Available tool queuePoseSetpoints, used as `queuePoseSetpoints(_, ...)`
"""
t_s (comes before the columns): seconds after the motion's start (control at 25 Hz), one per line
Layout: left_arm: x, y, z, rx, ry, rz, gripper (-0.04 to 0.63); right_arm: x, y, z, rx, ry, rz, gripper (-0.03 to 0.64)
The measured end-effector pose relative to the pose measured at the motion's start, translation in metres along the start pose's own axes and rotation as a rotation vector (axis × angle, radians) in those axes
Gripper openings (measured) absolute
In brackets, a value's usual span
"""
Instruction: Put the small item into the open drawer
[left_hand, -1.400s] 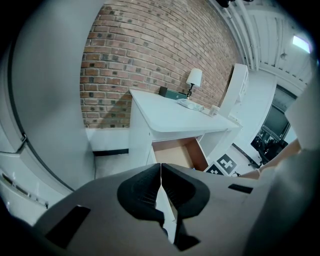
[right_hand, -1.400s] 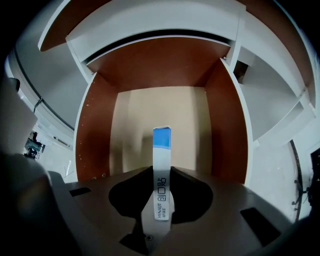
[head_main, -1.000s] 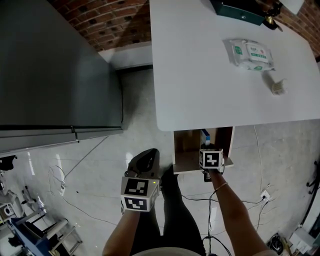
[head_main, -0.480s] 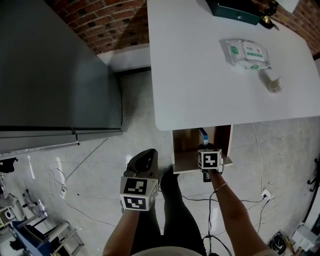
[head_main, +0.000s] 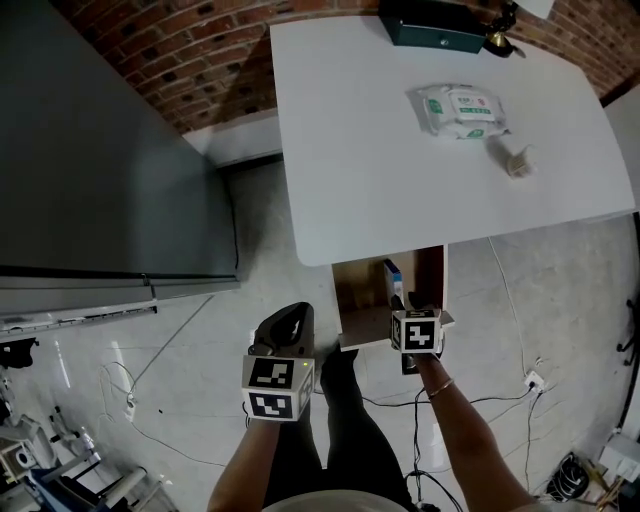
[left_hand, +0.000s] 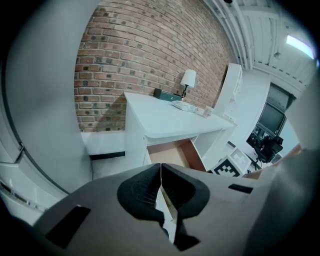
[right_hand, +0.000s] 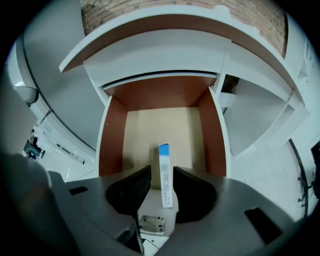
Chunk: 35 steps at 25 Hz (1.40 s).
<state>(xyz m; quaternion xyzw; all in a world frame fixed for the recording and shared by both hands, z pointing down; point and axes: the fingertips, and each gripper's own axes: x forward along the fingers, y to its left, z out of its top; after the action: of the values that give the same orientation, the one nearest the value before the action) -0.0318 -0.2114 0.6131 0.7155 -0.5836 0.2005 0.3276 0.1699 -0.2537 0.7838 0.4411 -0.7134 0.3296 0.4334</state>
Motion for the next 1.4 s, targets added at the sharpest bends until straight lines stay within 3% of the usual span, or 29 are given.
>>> queuePoseSetpoints(0.72, -0.054, -0.029, 0.029, 0.151, -0.028, -0.106, 0.023, -0.200, 0.056, 0.057, 0.088, -0.453, 0.063, 0.118)
queuePoseSetpoints(1.16, -0.098, -0.052, 0.052, 0.220, -0.075, -0.188, 0.023, -0.324, 0.085, 0.064, 0.122, -0.674, 0.039, 0.099)
queuePoseSetpoints(1.4, -0.122, -0.056, 0.062, 0.279, -0.097, -0.231, 0.023, -0.376, 0.097, 0.060, 0.171, -0.773, -0.011, 0.037)
